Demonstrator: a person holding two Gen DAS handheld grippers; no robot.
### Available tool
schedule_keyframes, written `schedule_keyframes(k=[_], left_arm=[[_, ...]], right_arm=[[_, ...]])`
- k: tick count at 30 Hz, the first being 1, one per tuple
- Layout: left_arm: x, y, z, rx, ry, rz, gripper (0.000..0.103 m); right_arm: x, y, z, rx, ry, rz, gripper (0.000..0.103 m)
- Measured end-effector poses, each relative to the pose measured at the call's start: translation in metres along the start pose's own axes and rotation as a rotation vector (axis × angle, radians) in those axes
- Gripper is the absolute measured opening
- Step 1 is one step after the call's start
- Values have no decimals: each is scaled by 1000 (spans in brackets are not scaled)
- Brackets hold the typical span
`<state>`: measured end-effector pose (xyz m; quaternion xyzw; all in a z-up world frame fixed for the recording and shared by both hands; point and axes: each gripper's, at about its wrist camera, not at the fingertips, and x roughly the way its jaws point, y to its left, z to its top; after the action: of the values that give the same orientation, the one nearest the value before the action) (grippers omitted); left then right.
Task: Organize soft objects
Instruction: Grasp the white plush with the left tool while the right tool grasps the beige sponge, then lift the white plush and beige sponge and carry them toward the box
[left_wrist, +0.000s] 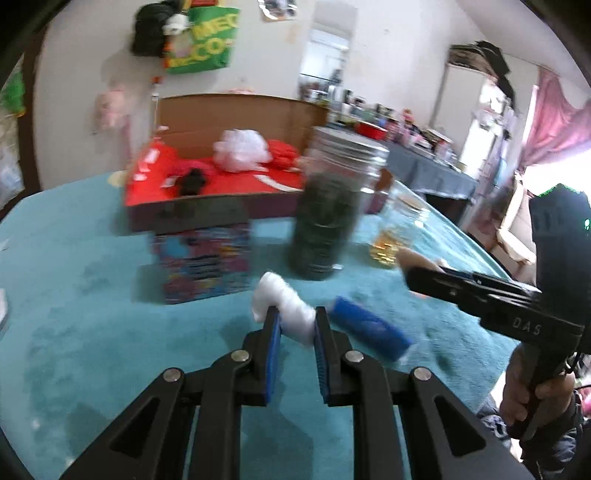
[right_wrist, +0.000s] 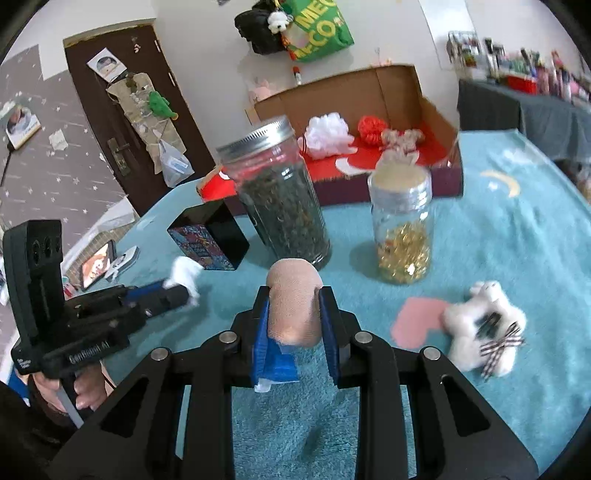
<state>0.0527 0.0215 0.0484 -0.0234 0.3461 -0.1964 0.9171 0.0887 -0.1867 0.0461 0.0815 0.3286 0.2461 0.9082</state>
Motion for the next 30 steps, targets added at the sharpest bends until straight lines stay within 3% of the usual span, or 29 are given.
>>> schedule_keyframes(k=[11, 22, 30], left_arm=[[18, -27, 1, 39, 14, -67, 18], [18, -26, 1, 37, 16, -66, 18], [8, -8, 0, 14, 13, -29, 18]], right_arm=[[-5, 2, -5, -40, -24, -36, 24], [-3, 1, -8, -39, -17, -31, 24], [-12, -9, -8, -38, -23, -75, 24]])
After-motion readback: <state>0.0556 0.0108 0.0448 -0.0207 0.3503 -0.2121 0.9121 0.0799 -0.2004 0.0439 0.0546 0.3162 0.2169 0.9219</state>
